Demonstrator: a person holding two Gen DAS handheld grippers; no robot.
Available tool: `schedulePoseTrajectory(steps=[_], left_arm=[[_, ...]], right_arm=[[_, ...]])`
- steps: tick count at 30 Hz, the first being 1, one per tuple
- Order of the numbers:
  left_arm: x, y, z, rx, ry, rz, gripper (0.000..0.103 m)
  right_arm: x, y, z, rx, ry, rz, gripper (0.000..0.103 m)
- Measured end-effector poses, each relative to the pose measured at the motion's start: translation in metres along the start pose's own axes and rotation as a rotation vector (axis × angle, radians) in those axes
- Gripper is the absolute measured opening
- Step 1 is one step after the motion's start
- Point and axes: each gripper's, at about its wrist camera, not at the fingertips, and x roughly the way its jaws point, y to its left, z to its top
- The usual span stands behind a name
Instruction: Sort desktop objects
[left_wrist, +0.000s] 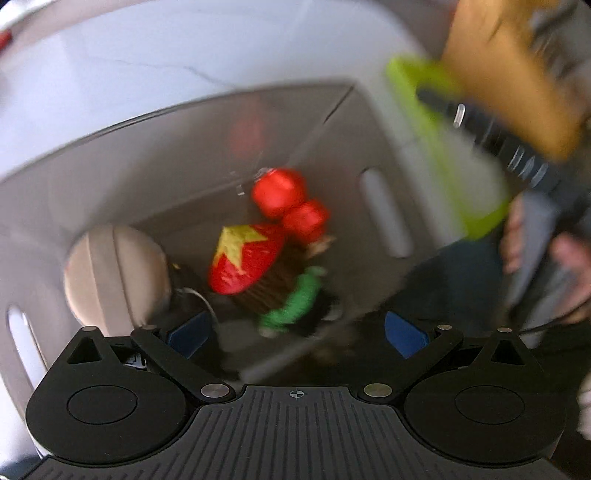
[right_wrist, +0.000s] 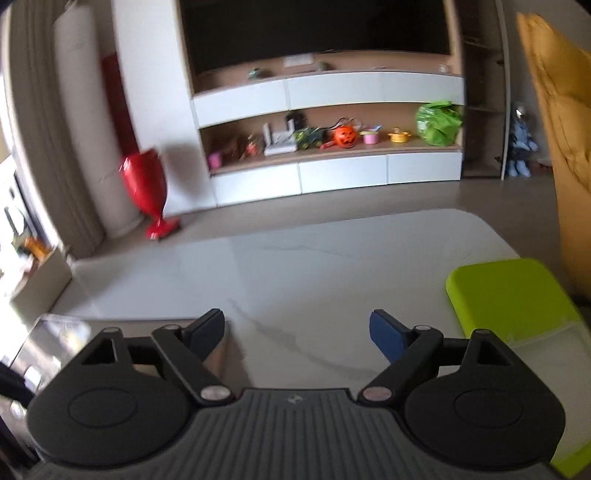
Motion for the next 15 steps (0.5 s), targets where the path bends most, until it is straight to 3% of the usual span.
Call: schedulePoseTrajectory(steps=[2, 5, 10, 15], left_arm=[[0.021, -0.010, 0.010, 0.023, 0.073, 0.078, 0.103], [0.043, -0.011, 0.014, -0.007, 0.149, 0.074, 0.103], [0.067, -0.006, 0.020, -0.021, 0.185, 0.108, 0.103], [0.085, 0.001, 0.019, 0.008, 0.225, 0.161, 0.103]], right_arm=[[0.016, -0.019, -0.009, 0.091, 0.014, 0.019, 0.085], [0.038, -0.041, -0.025, 0.179, 0.048, 0.070, 0.085], [0.052, -0.056, -0.041, 0.185, 0.158, 0.094, 0.082], [0.053, -0.065, -0.043, 0.197, 0.180, 0.079, 0.084]])
